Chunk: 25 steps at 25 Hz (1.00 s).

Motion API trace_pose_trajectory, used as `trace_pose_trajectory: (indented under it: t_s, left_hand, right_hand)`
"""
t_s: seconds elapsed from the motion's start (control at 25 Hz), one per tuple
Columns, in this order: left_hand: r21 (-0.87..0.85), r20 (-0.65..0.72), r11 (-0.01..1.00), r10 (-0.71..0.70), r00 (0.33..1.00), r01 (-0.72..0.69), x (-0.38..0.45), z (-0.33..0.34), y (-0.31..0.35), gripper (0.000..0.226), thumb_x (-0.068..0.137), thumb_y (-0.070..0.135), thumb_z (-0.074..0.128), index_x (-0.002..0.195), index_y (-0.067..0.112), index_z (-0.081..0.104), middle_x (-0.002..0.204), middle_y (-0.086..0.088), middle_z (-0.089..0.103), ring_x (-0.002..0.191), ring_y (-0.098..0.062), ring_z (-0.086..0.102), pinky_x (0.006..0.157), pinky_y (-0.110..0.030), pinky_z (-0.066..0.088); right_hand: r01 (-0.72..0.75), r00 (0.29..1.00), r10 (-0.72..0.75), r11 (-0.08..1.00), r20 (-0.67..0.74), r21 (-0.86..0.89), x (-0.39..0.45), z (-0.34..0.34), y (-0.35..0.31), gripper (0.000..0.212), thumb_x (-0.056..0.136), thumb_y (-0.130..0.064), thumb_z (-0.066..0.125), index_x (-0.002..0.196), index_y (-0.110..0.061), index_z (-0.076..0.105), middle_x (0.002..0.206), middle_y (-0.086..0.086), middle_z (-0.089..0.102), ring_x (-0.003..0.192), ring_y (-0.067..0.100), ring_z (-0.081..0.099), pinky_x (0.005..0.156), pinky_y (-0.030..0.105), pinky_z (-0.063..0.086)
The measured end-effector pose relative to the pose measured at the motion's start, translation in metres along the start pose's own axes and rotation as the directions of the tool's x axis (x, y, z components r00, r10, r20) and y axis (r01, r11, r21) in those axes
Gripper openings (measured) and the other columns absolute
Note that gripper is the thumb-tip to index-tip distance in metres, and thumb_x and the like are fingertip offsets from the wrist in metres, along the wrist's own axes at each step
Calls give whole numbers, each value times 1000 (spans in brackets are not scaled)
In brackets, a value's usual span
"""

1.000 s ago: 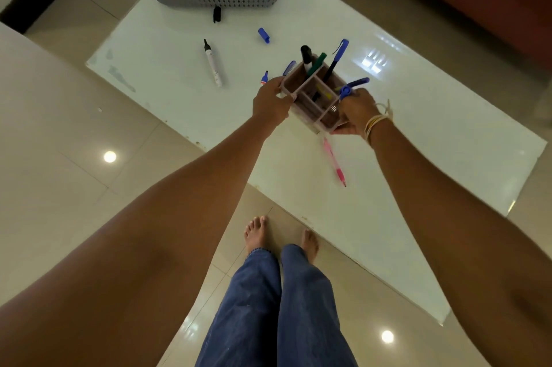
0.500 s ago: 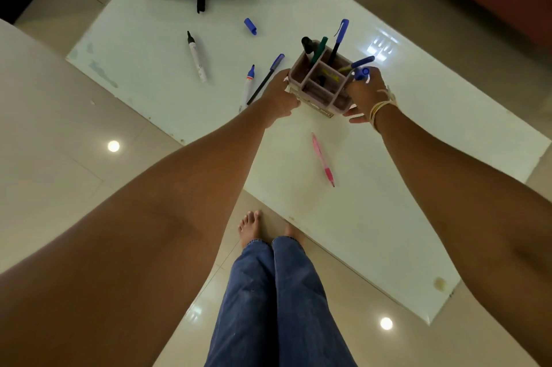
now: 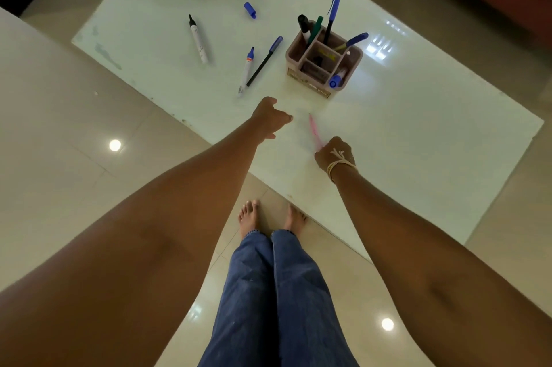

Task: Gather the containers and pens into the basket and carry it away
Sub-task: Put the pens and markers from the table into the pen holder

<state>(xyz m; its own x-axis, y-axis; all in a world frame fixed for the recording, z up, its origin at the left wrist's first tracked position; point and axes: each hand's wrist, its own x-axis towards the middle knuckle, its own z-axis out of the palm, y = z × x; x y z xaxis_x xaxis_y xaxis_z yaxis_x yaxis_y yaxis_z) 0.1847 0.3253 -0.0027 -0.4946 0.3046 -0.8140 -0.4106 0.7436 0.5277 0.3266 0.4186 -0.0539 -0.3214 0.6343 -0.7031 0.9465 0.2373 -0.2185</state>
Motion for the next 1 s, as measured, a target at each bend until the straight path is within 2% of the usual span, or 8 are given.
trace_pose_trajectory:
  t_s: [0.08,0.16,0.32,0.44,0.56,0.76,0.8,1.0]
  left_hand:
    - [4,7,1000,-17,1000,17,-6,-1,-12,63,92,16,62,146,15,31,139,-12,48,126,-27,50,96,-41,50]
    - [-22,8,999,-34,999,34,-12,-5,-18,61,93,15,61,146,14,32,130,-11,52,118,-25,53,97,-42,49]
    - [-73,4,997,-39,999,39,-24,-12,-6,51,95,14,58,142,12,37,129,-14,56,108,-27,58,96,-43,48]
    - [-90,1,996,-8,1000,9,-27,-18,14,48,96,15,56,141,12,40,127,-13,58,112,-28,61,93,-40,48]
    - [-98,0,995,15,1000,-15,-25,-20,31,48,96,16,55,141,12,40,128,-14,59,114,-29,61,94,-40,48]
    - [-103,0,995,-2,1000,2,-17,-18,43,48,97,18,54,142,11,39,125,-14,58,113,-28,60,97,-41,48]
    - [-108,1,994,-8,1000,8,-14,-18,44,48,97,18,54,142,11,39,126,-15,57,114,-29,60,98,-42,48]
    - [-111,-20,993,-32,999,30,-4,-28,47,46,97,15,55,141,12,41,128,-16,58,111,-28,61,94,-40,49]
  right_hand:
    - [35,999,-35,999,-26,31,-2,1,-1,28,88,-16,57,112,-3,63,116,19,66,111,37,62,92,38,53]
    - [73,997,-76,974,7,213,-7,-8,-11,20,85,-18,63,100,-8,70,103,16,73,102,33,68,90,37,56]
    - [238,969,-231,779,-87,580,-29,-44,-47,13,81,-12,72,91,-5,67,86,12,74,79,26,74,79,37,62]
    - [487,863,-311,722,-399,491,-32,-79,-72,11,82,-10,67,90,-3,67,80,9,71,69,13,68,65,15,57]
    - [544,771,-241,730,-590,413,-18,-115,-85,3,80,-7,59,81,-6,62,67,-1,59,55,4,52,47,5,42]
    - [388,831,-208,881,-516,270,21,-149,-89,12,77,-15,61,67,-17,55,70,-8,55,61,5,50,45,2,34]
    - [365,844,-226,906,-487,212,29,-152,-91,5,79,-15,60,74,-14,61,79,-3,60,69,9,55,53,3,36]
    - [392,850,-291,907,-440,157,55,-166,-117,24,86,-8,57,104,-5,71,115,9,67,105,21,64,84,19,49]
